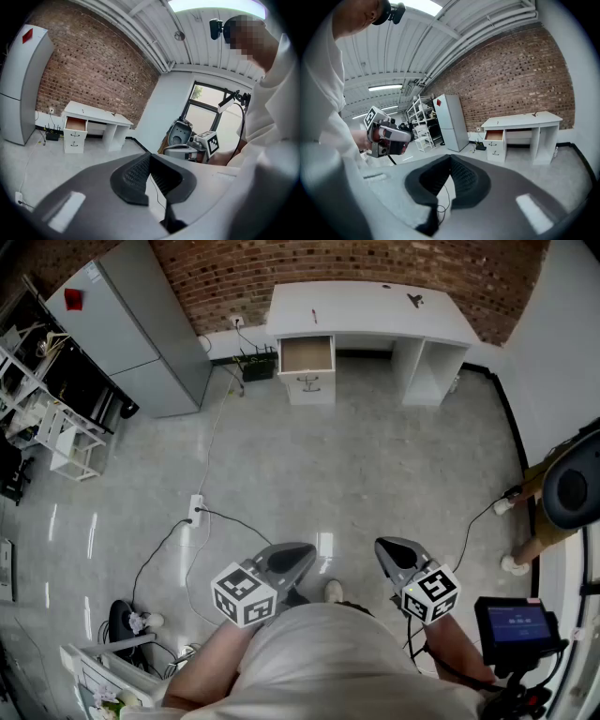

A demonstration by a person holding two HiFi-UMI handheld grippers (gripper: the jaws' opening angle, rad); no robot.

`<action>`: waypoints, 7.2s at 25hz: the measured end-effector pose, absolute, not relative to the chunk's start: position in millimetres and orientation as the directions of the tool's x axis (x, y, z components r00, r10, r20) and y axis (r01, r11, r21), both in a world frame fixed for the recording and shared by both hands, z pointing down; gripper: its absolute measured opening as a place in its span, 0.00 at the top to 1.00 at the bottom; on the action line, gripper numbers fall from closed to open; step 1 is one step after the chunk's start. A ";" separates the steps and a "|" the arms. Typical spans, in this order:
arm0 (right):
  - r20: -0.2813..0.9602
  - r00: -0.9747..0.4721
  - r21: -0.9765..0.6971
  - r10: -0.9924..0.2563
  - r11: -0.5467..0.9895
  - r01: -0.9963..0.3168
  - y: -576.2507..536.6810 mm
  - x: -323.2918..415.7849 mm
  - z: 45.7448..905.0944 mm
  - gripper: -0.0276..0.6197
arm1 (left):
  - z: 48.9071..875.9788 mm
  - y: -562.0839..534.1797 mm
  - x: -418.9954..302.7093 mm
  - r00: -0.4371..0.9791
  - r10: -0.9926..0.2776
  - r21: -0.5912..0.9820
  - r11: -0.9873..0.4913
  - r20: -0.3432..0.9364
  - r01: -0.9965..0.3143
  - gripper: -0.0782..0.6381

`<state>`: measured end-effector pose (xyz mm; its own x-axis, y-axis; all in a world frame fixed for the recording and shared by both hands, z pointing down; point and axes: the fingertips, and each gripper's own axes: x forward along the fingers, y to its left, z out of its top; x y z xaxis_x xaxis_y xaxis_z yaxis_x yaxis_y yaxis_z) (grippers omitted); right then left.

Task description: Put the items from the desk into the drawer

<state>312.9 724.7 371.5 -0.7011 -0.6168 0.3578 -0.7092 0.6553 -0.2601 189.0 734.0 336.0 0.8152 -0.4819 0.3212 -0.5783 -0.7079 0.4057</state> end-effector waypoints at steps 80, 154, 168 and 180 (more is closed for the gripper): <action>0.777 -0.280 -0.154 -0.563 0.261 -0.953 -439.7 185.2 635.3 0.89 | 403.5 -103.5 -50.6 0.684 -0.609 0.467 -0.507 0.401 -0.724 0.81; 0.882 -0.341 -0.268 -0.325 0.251 -0.930 -286.7 123.1 835.1 0.88 | 468.2 -42.3 -72.4 0.727 -0.559 0.556 -0.483 0.399 -0.677 0.81; 0.754 -0.463 -0.292 -0.465 0.393 -0.872 -146.5 105.5 626.6 0.95 | 392.2 1.6 -80.9 0.822 -0.486 0.495 -0.657 0.297 -0.568 0.82; 0.614 -0.597 -0.281 -0.516 0.564 -0.777 -68.4 39.3 499.5 0.95 | 389.0 33.9 -92.7 0.846 -0.440 0.464 -0.708 0.299 -0.532 0.83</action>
<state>39.3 -68.4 499.5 -0.5971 -0.5162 0.6140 -0.7766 0.5639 -0.2810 -92.7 33.9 389.0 0.8465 -0.4403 0.2994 -0.5324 -0.7082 0.4637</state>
